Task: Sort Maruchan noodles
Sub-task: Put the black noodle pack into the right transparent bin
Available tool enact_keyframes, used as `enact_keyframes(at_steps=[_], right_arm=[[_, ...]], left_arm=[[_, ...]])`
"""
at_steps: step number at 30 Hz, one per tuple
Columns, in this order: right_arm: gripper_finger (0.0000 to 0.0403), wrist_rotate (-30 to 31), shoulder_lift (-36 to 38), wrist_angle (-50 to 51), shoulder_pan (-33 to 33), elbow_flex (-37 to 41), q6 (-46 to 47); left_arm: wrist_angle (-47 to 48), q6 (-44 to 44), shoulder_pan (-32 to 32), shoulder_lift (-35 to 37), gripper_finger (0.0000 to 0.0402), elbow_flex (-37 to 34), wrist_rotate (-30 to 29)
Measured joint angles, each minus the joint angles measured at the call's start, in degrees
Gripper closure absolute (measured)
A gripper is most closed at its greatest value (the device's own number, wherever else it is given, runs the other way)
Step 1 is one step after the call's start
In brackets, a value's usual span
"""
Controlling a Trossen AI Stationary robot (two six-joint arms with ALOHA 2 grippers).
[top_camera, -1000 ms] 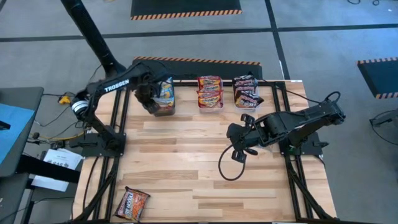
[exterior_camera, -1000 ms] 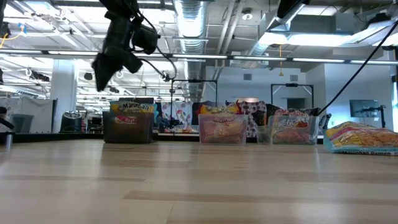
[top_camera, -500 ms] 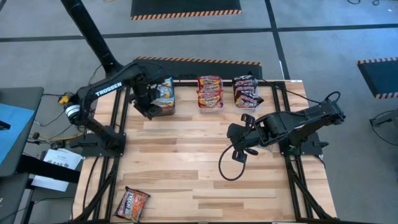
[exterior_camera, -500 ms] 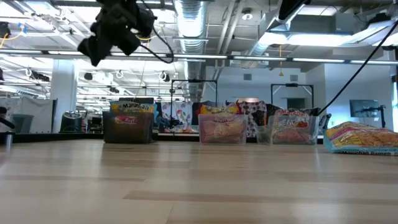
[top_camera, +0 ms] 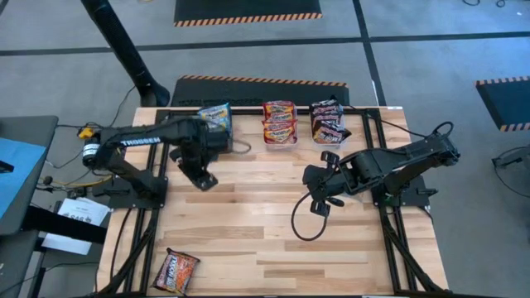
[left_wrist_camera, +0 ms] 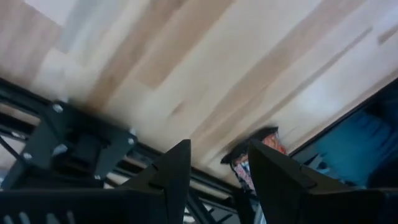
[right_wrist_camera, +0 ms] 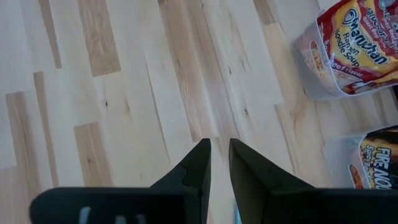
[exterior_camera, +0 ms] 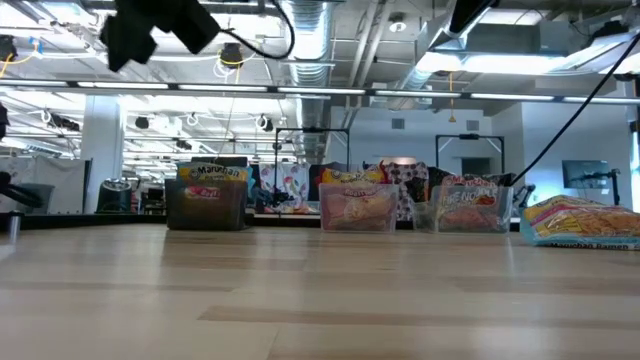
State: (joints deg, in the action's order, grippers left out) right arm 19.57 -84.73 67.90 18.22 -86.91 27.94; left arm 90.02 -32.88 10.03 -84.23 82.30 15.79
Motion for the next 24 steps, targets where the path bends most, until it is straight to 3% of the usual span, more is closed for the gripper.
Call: enact_keyframes(at_steps=[7, 11, 19, 24], right_arm=[[0.0319, 0.01, 0.0, 0.02, 0.0, 0.0, -3.06], [0.0319, 0.02, 0.0, 0.27, 0.0, 0.0, -5.7], [0.0319, 0.02, 0.0, 0.68, 0.0, 0.0, -11.84], [0.0319, 0.07, 0.0, 0.67, 0.0, 0.0, -13.5]], left_arm=[[0.0, -11.84, -12.36, -0.02, 0.0256, 0.0, 0.15], [0.0, -18.54, -18.57, -0.04, 0.0254, 0.0, 3.24], [-1.71, -49.0, -31.06, -0.04, 0.0241, 0.0, 3.54], [-7.55, -61.2, -38.58, -0.09, 0.024, 0.0, -1.29]])
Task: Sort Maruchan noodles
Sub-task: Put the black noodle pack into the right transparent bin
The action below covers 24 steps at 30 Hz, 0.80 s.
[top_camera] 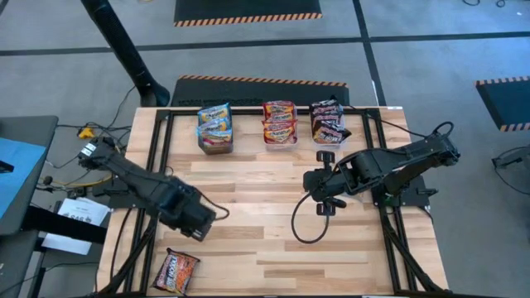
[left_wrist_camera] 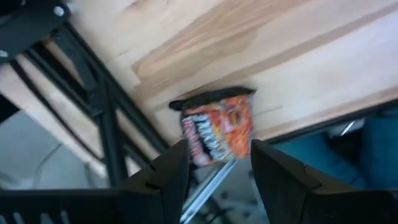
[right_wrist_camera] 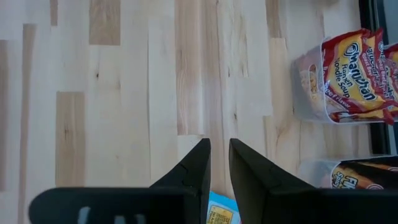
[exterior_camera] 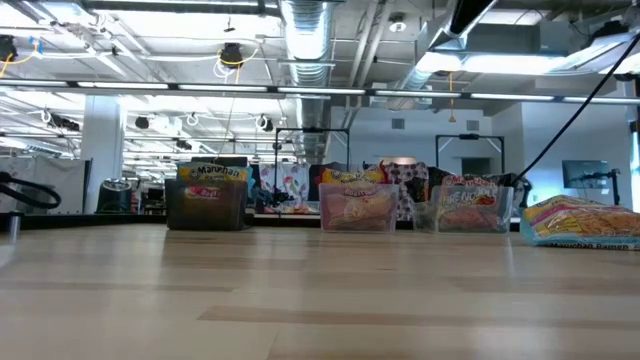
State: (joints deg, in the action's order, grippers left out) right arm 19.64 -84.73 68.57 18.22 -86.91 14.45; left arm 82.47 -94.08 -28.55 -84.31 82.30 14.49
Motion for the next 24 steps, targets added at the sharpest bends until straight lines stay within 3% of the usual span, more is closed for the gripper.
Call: enact_keyframes(at_steps=[7, 16, 24], right_arm=[[0.0319, 0.0, 0.0, -0.01, 0.0, 0.0, 0.21], [0.0319, 0.0, 0.0, -0.03, 0.04, 0.0, 2.0], [0.0319, -0.01, 0.0, -0.63, 0.02, 0.0, 2.19]], left_arm=[[-2.92, -13.23, -9.33, -0.08, 0.024, 0.0, -10.7], [-2.88, -25.54, -19.61, -0.17, 0.024, 0.0, -18.25], [-6.39, -30.95, -23.85, -3.29, 0.024, -1.75, -16.28]])
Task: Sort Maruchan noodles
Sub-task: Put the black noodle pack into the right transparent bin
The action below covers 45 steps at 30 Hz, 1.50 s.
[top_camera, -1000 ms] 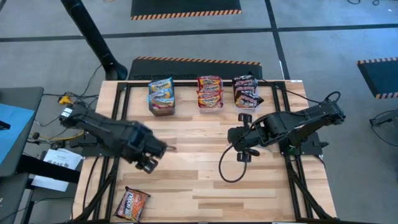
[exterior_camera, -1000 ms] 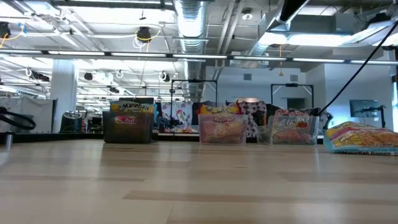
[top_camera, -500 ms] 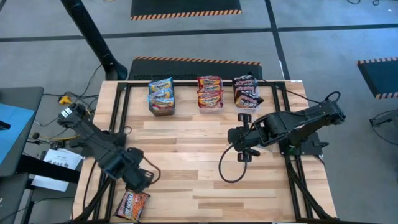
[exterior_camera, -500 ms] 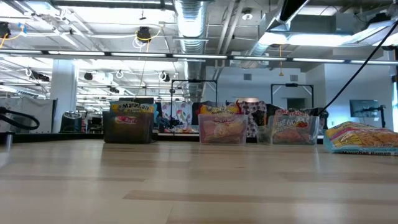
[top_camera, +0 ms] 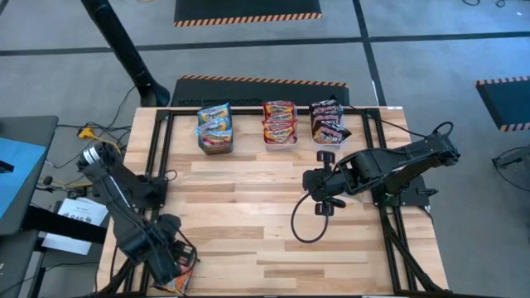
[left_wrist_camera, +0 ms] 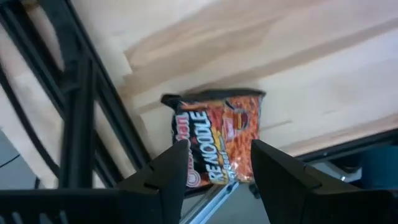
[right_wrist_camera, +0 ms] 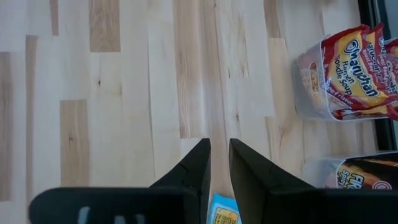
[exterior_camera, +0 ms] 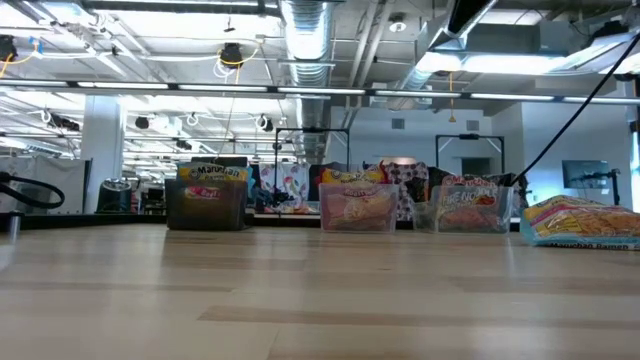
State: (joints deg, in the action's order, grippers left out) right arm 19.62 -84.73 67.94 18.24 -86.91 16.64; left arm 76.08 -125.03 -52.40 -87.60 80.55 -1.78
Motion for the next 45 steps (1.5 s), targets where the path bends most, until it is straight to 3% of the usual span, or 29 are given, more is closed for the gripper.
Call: enact_keyframes(at_steps=[21, 36, 45], right_arm=[[0.0319, -0.01, 0.0, -0.89, 0.0, 0.0, -0.04], [0.0319, -0.03, 0.0, -0.83, 0.04, 0.0, -0.06], [0.0319, -0.14, 0.0, -0.87, 0.04, 0.0, -0.06]], left_arm=[[-13.09, 1.57, -1.96, -14.36, 0.024, -0.09, 10.69], [-13.76, -1.38, -2.82, -20.07, 0.024, -0.37, 9.4], [-22.51, -2.73, -2.8, -19.92, 0.024, -7.98, 11.6]])
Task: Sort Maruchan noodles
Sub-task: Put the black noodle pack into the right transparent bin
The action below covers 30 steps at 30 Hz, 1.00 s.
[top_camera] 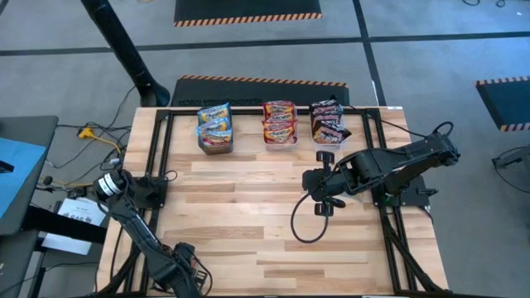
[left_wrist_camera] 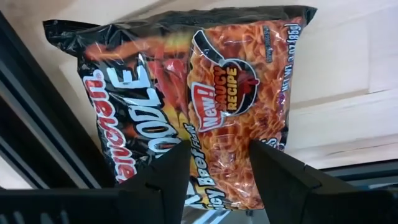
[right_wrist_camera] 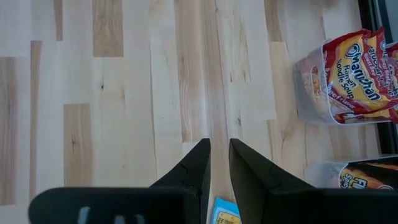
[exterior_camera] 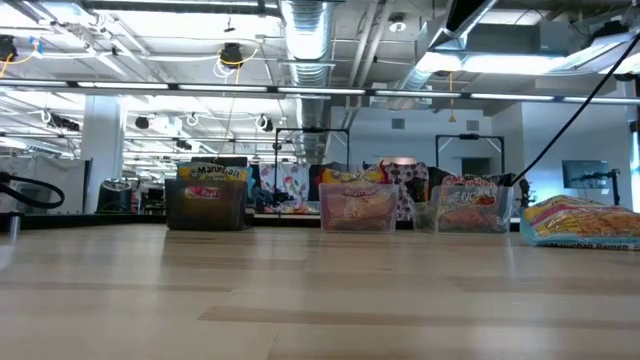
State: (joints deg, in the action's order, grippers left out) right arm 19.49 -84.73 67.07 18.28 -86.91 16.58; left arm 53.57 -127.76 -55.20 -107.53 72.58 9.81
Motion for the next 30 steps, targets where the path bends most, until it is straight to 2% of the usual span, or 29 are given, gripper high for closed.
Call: enact_keyframes(at_steps=[4, 7, 16, 21, 25, 30], right_arm=[[0.0319, -0.01, 0.0, -0.02, 0.0, 0.0, 0.0], [0.0319, 0.0, 0.0, -0.05, 0.0, 0.0, 0.02], [0.0319, 0.0, 0.0, -0.06, 0.0, 0.0, 3.01], [0.0319, 0.0, 0.0, -0.11, -0.02, 0.0, 3.54], [0.0319, 0.02, 0.0, -0.46, -0.02, 0.0, 3.54], [0.0319, 0.02, 0.0, -1.32, -0.02, 0.02, 3.52]], left_arm=[[-0.22, 0.2, -0.04, -0.08, 0.0246, -0.53, 0.51], [-0.28, 2.01, -0.04, -0.11, 0.0268, -0.55, 0.47], [-0.4, 6.92, -0.11, -0.13, 0.039, -0.57, -1.21], [0.11, 11.62, 0.38, -0.14, 0.0398, -0.25, -1.64], [5.6, 17.59, 1.62, -0.51, 0.04, 2.61, -3.24], [13.12, 26.32, 4.19, -0.83, 0.0399, 6.09, -9.16]])
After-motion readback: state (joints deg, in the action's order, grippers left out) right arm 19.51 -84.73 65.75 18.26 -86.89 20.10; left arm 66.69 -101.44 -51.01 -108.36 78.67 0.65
